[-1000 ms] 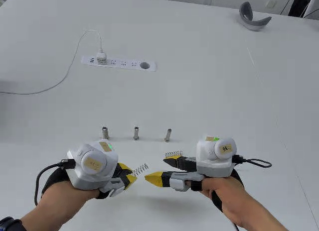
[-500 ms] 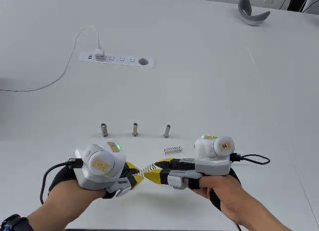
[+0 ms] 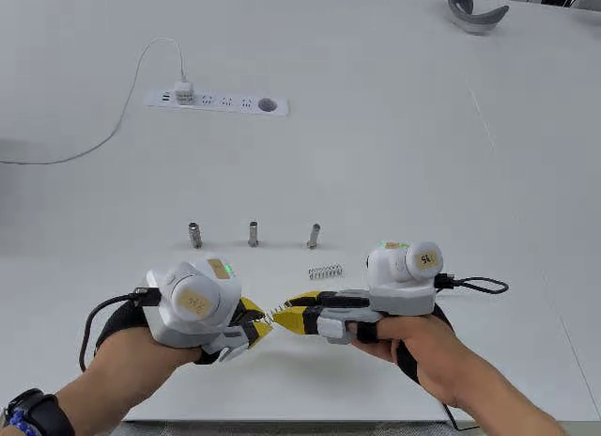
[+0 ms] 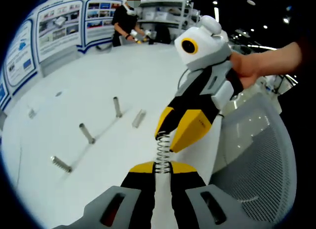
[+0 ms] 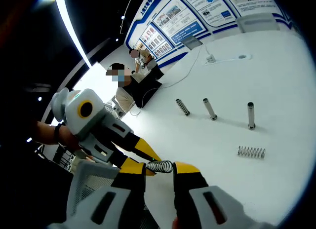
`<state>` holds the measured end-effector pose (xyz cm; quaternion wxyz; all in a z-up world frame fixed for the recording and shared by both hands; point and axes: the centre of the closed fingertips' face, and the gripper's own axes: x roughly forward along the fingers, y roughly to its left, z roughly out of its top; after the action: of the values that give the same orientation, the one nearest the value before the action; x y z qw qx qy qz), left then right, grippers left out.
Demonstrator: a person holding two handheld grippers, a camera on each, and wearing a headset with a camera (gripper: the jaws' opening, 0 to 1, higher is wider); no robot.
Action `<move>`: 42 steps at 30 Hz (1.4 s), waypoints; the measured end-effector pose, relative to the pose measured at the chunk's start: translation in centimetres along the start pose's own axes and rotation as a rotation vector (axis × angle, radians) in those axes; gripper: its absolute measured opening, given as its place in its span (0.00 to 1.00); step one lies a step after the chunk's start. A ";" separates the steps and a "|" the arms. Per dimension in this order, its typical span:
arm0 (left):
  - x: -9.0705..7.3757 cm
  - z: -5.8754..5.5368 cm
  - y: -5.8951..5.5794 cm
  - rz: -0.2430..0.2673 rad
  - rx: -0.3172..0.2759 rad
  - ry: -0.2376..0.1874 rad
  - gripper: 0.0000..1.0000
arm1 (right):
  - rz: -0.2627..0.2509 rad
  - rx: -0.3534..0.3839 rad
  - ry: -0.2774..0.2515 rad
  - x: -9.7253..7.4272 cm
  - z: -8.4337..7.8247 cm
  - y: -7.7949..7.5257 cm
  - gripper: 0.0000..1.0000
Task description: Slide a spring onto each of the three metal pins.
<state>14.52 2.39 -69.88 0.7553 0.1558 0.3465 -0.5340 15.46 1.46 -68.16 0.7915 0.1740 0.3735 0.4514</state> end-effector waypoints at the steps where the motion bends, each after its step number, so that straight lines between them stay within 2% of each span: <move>1: 0.0 0.0 0.0 0.001 0.003 0.001 0.10 | 0.002 -0.001 0.001 0.0 0.1 0.1 0.23; 10: 0.0 0.2 0.0 0.001 0.010 -0.004 0.10 | 0.027 -0.032 0.028 0.2 0.3 0.9 0.22; 22: 0.1 0.8 -0.7 -0.012 0.023 -0.027 0.10 | 0.024 -0.068 0.079 0.3 -0.1 1.1 0.19; 29: 0.1 0.9 -1.0 -0.020 0.031 -0.032 0.10 | 0.016 -0.073 0.085 0.2 0.0 1.0 0.14; 42: -0.1 0.8 -1.0 -0.020 0.033 -0.034 0.10 | 0.033 -0.089 0.100 0.2 0.0 1.4 0.12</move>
<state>13.91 1.56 -69.12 0.7530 0.1555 0.3264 -0.5499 14.66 2.39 -67.40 0.7712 0.1218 0.3892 0.4888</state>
